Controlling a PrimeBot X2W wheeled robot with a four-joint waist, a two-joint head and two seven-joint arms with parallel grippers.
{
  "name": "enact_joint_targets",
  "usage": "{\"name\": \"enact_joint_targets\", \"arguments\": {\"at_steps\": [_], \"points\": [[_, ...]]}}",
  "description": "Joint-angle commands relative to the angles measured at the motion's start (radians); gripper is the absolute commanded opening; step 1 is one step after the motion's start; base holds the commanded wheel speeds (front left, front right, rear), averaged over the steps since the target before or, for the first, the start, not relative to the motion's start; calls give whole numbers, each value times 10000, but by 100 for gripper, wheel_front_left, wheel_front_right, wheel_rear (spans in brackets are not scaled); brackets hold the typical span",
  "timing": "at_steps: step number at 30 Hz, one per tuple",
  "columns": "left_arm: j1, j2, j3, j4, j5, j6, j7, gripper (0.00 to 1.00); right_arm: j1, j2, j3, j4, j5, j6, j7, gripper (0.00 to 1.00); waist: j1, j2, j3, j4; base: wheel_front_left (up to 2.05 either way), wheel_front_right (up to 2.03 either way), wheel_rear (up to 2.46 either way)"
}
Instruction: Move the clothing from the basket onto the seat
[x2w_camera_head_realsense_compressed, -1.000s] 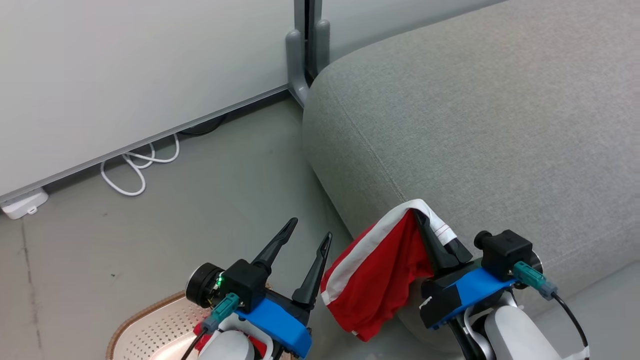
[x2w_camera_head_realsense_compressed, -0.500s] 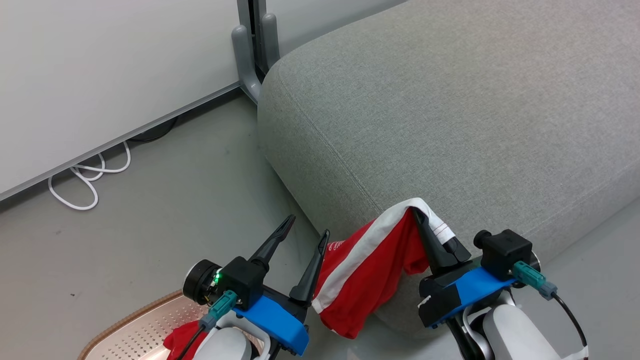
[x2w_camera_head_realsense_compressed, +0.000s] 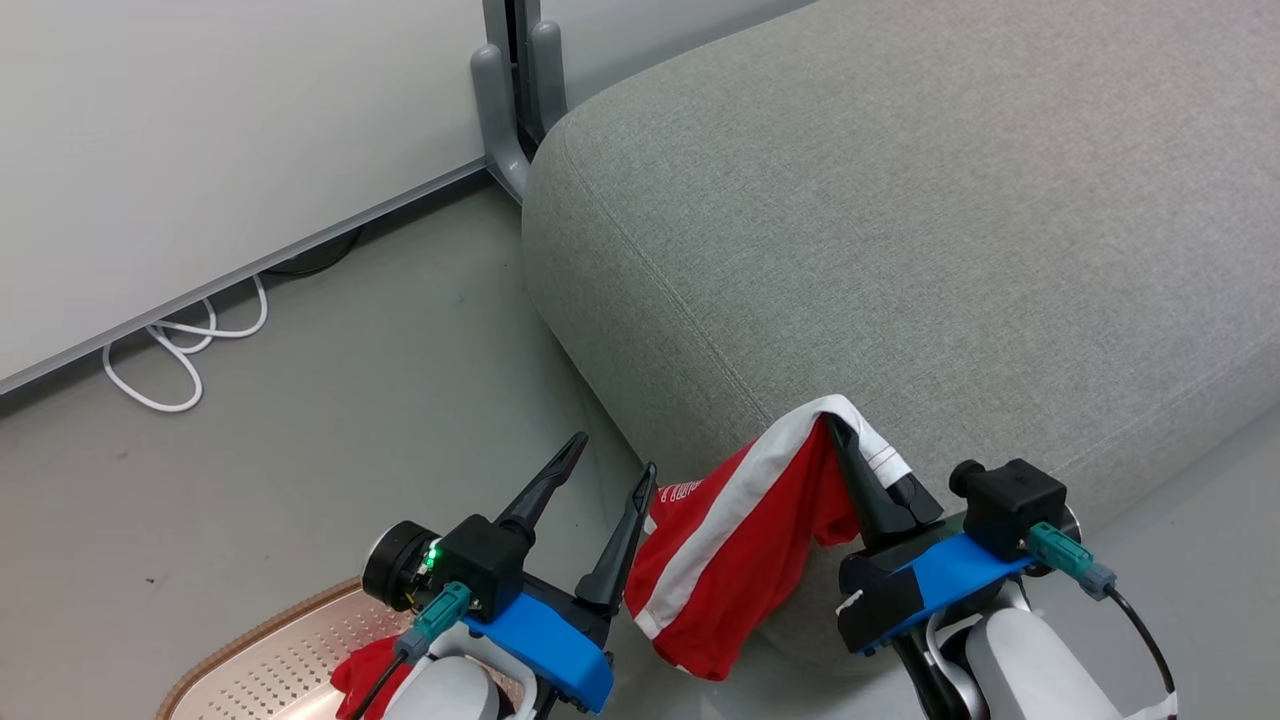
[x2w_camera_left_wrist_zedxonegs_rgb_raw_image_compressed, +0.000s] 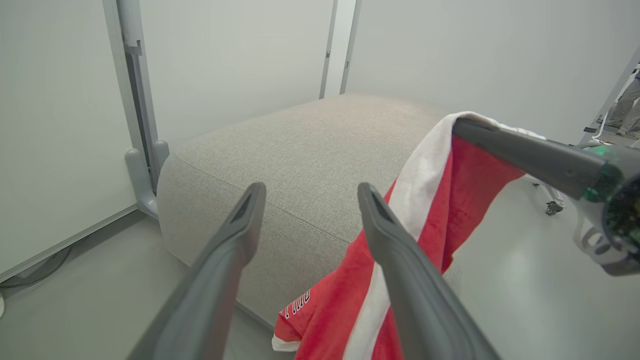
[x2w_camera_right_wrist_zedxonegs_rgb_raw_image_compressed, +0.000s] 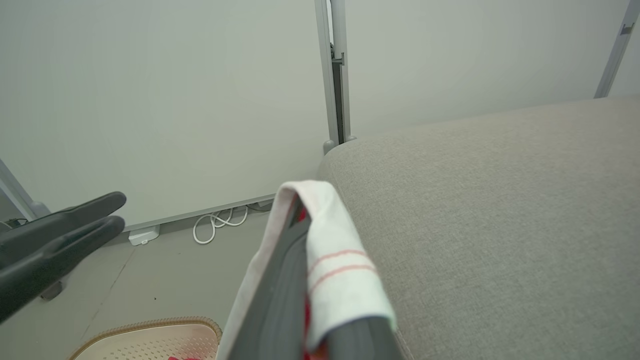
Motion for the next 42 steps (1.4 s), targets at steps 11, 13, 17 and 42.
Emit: {"name": "enact_joint_targets", "arguments": {"at_steps": [11,13,17,42], "points": [[-356,294,-106,-221,89,-19,-48,100,-1324,-9,-318,-421,-50,5,154,0,0,0,540,163,0,0,0],[-387,366,-154,-291,117,-19,-48,100,-1744,-7,-623,-556,59,5,292,0,0,0,724,254,0,0,0],[-601,523,-286,-492,182,-19,-48,100,-2749,-6,-1375,-847,121,5,709,0,0,0,1195,489,0,0,0],[-2139,1917,-867,-2373,891,7,224,100,-8870,-1878,-7731,-617,-86,7,3188,0,0,0,4785,1654,0,0,0]]}}
